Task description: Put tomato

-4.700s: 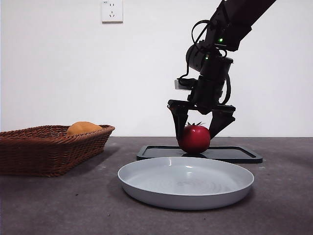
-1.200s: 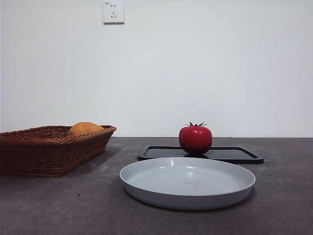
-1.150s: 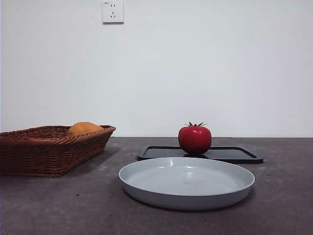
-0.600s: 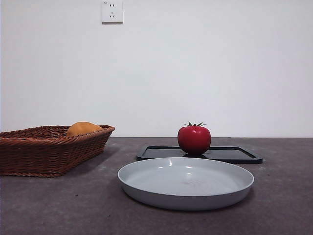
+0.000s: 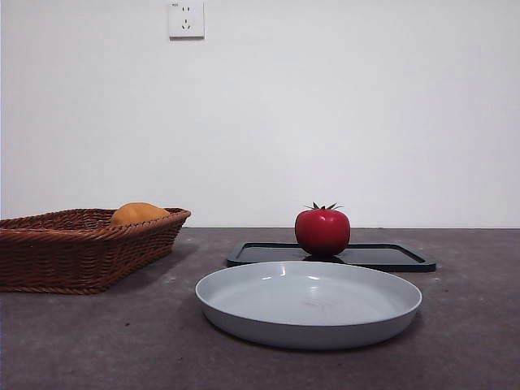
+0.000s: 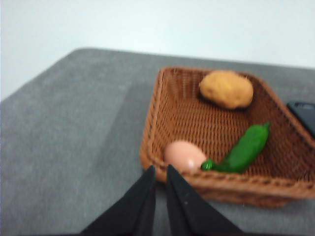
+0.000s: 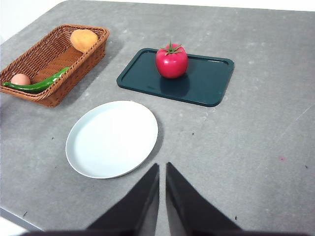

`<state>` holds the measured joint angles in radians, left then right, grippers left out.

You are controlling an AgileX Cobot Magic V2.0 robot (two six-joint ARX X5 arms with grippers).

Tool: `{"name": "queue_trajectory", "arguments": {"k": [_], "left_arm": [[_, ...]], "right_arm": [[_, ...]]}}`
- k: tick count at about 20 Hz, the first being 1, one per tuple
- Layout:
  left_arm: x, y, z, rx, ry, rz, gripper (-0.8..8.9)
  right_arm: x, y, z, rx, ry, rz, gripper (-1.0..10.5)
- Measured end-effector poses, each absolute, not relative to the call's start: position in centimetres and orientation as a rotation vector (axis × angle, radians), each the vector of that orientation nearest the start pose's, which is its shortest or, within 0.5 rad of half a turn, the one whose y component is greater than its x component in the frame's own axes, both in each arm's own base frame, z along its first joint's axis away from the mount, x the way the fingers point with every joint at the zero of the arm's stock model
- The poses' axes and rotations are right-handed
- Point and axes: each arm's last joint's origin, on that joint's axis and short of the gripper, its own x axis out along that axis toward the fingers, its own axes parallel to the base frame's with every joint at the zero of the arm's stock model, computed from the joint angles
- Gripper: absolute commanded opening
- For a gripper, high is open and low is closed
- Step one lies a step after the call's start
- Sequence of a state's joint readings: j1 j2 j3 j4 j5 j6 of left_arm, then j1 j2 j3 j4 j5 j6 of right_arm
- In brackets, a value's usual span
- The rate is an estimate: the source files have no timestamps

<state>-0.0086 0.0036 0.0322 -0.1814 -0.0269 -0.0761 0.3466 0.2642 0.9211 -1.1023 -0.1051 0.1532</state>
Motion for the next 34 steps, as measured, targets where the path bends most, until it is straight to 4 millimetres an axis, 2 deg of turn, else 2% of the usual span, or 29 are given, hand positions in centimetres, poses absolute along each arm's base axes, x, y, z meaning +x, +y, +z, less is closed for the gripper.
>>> {"name": "queue_trajectory", "arguments": {"k": [20, 24, 27, 30, 31, 34], "left_arm": [[9.5, 0.0, 15.6, -0.067, 0.155, 0.019, 0.33], [9.5, 0.0, 15.6, -0.067, 0.155, 0.018, 0.33], [9.5, 0.0, 15.6, -0.067, 0.155, 0.018, 0.33], [9.5, 0.0, 15.6, -0.067, 0.155, 0.018, 0.33], [9.5, 0.0, 15.6, -0.067, 0.155, 0.018, 0.33], [9.5, 0.0, 15.6, -0.067, 0.155, 0.018, 0.33]], "right_arm": [[0.8, 0.6, 32.8, 0.093, 0.478, 0.409, 0.1], [1.8, 0.5, 32.5, -0.005, 0.403, 0.266, 0.1], [4.7, 0.8, 30.2, -0.049, 0.281, 0.161, 0.1], [7.2, 0.6, 26.9, -0.057, 0.127, 0.080, 0.1], [7.8, 0.4, 25.4, -0.058, 0.095, 0.055, 0.1], [8.4, 0.1, 22.7, -0.057, 0.054, 0.011, 0.1]]}}
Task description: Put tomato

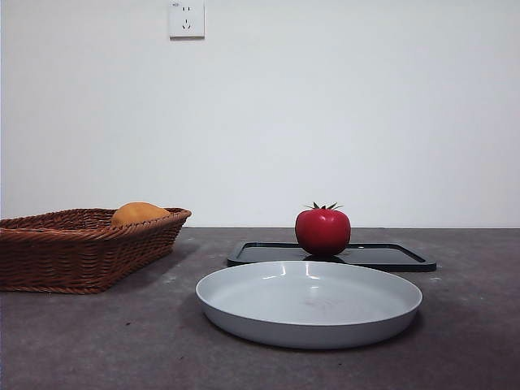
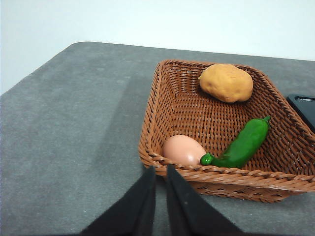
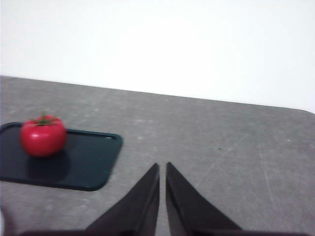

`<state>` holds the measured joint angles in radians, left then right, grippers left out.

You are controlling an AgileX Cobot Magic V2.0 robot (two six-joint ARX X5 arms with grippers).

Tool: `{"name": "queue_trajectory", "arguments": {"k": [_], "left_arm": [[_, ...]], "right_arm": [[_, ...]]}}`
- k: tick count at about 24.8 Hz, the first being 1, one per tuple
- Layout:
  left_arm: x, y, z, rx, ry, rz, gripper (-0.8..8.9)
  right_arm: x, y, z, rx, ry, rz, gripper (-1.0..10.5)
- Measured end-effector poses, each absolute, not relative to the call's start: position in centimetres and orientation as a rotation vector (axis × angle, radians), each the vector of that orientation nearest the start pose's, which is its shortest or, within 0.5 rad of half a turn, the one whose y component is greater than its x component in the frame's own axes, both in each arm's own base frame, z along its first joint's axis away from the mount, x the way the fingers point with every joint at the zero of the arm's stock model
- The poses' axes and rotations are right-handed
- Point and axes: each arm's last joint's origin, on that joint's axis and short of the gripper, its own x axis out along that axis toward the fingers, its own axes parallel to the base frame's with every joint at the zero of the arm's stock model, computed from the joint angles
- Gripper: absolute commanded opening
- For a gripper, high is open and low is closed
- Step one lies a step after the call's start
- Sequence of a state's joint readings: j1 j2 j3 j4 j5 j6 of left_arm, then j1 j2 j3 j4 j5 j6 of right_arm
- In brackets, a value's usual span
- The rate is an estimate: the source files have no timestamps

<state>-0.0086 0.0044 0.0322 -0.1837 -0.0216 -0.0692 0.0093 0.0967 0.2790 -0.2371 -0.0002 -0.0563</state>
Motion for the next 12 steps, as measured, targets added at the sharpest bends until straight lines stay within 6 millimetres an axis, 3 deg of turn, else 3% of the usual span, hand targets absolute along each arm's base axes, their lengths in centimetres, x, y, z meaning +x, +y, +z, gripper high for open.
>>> {"name": "queue_trajectory", "arguments": {"k": [5, 12], "left_arm": [[9.5, 0.0, 15.6, -0.067, 0.155, 0.018, 0.33], [9.5, 0.0, 15.6, -0.067, 0.155, 0.018, 0.33]], "right_arm": [[8.6, -0.3, 19.6, -0.055, 0.067, -0.033, 0.1], [9.2, -0.5, 17.2, -0.054, 0.097, -0.049, 0.1]]}}
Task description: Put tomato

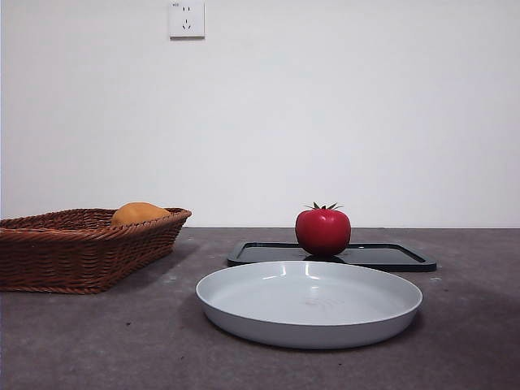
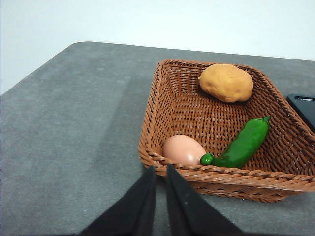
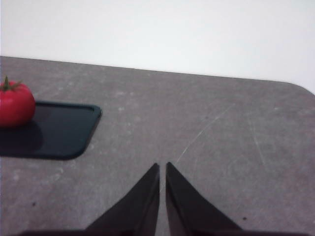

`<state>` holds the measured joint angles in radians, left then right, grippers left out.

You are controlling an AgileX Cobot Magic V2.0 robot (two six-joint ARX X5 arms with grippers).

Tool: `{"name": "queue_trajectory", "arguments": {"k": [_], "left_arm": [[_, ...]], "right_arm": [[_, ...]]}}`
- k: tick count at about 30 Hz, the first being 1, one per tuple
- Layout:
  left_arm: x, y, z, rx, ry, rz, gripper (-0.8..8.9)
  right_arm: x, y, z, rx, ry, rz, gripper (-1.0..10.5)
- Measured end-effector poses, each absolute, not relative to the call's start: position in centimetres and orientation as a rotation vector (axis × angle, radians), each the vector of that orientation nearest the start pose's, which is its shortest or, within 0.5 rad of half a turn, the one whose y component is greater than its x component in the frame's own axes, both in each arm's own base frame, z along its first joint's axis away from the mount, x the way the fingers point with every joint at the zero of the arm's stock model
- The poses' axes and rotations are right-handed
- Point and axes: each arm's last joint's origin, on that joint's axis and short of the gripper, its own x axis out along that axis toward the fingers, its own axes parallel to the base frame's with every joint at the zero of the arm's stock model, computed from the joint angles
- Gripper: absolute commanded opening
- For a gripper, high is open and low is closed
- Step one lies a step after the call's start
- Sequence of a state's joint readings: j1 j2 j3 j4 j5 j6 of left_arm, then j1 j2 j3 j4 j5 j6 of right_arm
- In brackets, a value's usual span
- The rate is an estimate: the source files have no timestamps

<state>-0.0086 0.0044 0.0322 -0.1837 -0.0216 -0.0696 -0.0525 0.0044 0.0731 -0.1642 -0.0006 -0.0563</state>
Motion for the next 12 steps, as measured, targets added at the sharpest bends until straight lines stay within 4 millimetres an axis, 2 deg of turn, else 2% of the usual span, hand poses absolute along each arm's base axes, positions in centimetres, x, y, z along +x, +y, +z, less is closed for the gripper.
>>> {"name": "queue_trajectory", "arguments": {"k": [6, 12], "left_arm": [[9.5, 0.0, 15.6, -0.067, 0.155, 0.018, 0.33], [9.5, 0.0, 15.6, -0.067, 0.155, 0.018, 0.33]], "right_arm": [[9.6, -0.5, 15.7, -0.053, 0.108, -0.048, 0.1], [9.6, -0.5, 15.7, -0.053, 0.113, -0.048, 0.1]]}}
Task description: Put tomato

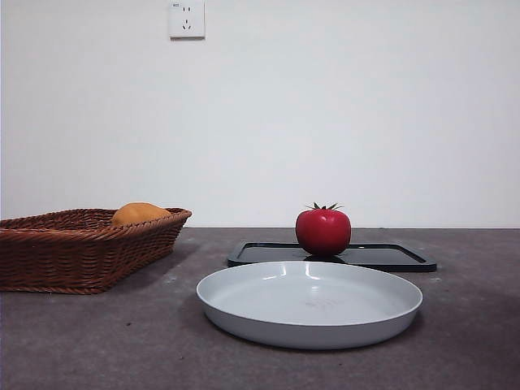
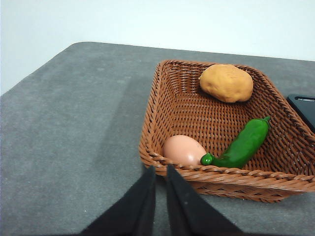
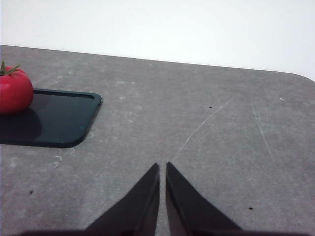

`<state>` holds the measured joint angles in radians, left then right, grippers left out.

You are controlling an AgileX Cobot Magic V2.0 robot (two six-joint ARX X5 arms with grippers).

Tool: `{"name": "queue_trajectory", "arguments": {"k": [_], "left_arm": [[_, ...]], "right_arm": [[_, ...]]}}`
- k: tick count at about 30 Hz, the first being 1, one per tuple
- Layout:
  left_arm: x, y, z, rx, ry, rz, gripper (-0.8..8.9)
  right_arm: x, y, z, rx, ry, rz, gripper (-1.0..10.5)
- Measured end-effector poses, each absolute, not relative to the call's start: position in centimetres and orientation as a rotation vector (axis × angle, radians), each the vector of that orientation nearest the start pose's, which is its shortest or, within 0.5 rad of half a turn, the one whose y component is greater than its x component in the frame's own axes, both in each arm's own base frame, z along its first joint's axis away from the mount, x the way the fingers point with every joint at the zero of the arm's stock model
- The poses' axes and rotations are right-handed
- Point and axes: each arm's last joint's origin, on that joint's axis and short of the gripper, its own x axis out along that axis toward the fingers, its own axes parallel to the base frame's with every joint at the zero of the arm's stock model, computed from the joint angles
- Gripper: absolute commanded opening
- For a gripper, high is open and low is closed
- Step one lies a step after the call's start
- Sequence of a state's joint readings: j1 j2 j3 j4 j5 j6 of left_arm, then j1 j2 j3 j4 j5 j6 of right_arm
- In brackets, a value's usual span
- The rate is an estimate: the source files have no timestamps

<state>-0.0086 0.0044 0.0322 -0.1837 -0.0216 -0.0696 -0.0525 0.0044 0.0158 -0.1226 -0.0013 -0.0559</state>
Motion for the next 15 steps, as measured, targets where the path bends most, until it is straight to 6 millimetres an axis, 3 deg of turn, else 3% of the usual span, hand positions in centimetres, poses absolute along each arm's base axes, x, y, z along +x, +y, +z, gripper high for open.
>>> {"name": "queue_trajectory", "arguments": {"k": [15], "left_arm": [[9.48, -0.02, 15.64, -0.067, 0.155, 0.018, 0.33]], "right_arm": [[9.57, -0.38, 15.22, -0.050, 0.159, -0.022, 0.1]]}}
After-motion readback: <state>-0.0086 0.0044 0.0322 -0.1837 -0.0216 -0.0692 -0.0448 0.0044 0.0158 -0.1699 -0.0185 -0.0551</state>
